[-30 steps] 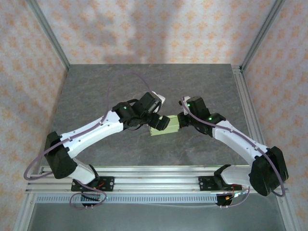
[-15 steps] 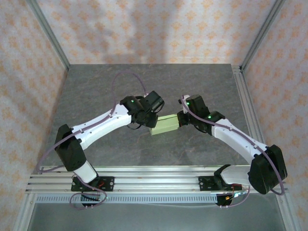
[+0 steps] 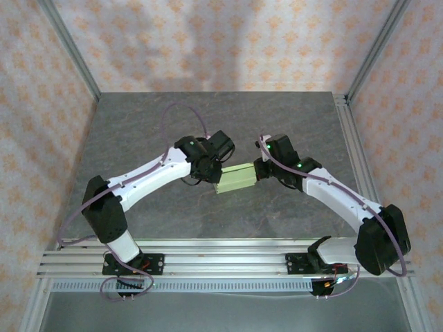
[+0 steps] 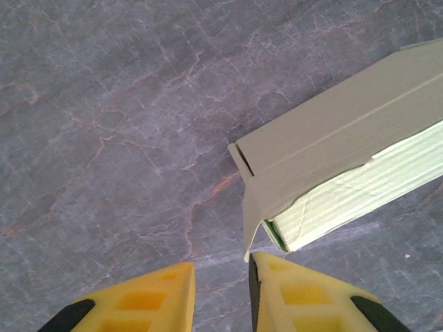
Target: Fold the paper box
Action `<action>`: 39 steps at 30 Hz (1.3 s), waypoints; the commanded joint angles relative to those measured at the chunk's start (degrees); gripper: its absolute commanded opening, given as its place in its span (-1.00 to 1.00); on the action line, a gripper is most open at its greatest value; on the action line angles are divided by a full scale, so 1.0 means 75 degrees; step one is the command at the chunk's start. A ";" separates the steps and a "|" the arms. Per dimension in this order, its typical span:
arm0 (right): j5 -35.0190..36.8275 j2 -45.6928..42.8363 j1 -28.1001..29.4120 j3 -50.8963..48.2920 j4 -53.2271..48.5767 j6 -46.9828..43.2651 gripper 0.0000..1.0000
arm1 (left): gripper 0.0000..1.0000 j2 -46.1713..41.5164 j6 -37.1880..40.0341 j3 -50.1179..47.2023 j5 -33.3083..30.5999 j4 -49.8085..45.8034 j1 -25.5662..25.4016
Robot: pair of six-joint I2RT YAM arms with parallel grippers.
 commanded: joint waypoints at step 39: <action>0.0023 0.0150 0.0056 0.0276 -0.0011 0.0120 -1.00 | -1.00 0.0708 -0.1600 0.0495 0.2323 0.0620 0.0668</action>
